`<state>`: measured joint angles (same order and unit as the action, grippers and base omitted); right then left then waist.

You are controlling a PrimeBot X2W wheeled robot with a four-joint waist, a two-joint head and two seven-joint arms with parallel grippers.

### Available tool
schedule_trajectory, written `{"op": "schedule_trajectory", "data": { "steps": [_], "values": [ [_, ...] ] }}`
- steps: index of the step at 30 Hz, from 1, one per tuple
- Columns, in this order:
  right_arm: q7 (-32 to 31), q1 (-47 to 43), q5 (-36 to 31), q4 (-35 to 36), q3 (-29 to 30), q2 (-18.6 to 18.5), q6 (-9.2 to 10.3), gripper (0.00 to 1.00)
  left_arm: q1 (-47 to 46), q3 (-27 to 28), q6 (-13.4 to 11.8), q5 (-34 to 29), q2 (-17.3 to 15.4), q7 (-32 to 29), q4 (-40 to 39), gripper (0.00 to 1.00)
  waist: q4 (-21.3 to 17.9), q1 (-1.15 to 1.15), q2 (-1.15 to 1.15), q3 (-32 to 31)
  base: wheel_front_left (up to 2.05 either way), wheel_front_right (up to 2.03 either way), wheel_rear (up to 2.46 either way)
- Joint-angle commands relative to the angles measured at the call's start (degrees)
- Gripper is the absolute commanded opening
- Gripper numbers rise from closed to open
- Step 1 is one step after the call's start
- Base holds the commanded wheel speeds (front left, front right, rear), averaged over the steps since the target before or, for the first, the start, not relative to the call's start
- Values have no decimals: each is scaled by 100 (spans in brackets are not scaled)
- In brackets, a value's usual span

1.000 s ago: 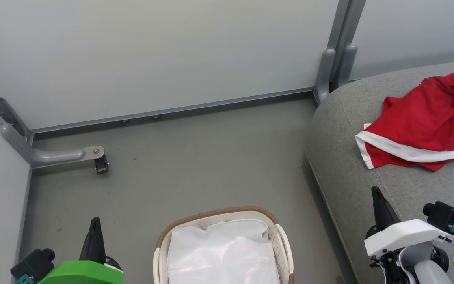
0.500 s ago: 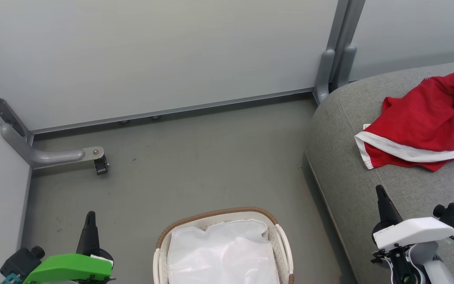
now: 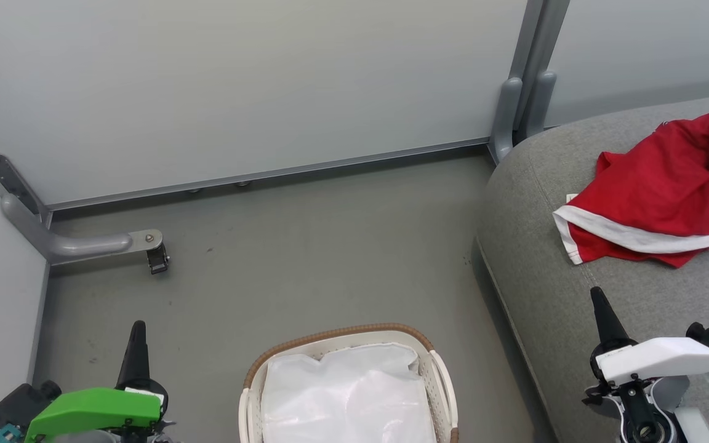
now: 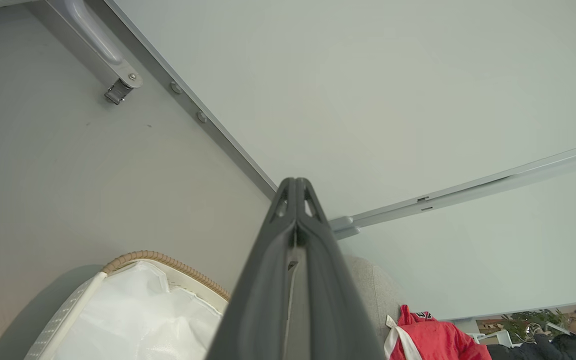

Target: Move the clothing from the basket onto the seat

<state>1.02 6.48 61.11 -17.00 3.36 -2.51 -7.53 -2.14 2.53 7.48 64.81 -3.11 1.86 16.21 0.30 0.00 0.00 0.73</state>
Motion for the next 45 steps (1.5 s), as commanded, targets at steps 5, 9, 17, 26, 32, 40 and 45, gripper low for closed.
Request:
{"op": "schedule_trajectory", "data": {
  "steps": [5, 9, 17, 26, 32, 40, 45],
  "values": [
    [-97, 1, 409, 98, 59, -37, 4, 0, -190, 63, 1, 378, -52, -99, -85, 0, -2, 0, 0, -5, 0, 0, 0],
    [-152, -2, 646, 118, 82, -38, 4, 0, -211, 86, 1, 597, -51, -162, -98, 0, -4, 0, 0, -8, 0, 0, 0],
    [-265, -10, 1093, 153, 125, -40, 4, 0, -256, 134, 1, 998, -51, -279, -122, 0, -8, 0, 0, -15, 0, 0, 0],
    [-399, -19, 1627, 194, 180, -44, 4, 0, -297, 194, 1, 1466, -48, -415, -150, 0, -13, 0, 0, -24, 0, 0, 0],
    [-470, -24, 1919, 218, 210, -45, 4, 0, -337, 222, 1, 1725, -46, -485, -166, 0, -16, 0, 0, -30, 0, 0, 0],
    [-563, -32, 2291, 248, 248, -48, 4, 0, -370, 259, 2, 2062, -43, -588, -190, 0, -20, 0, 0, -37, 0, 0, 0],
    [-623, -37, 2548, 268, 273, -49, 4, 0, -402, 288, 2, 2295, -40, -655, -203, 0, -23, 0, 0, -42, 0, 0, 0]
  ]
}}
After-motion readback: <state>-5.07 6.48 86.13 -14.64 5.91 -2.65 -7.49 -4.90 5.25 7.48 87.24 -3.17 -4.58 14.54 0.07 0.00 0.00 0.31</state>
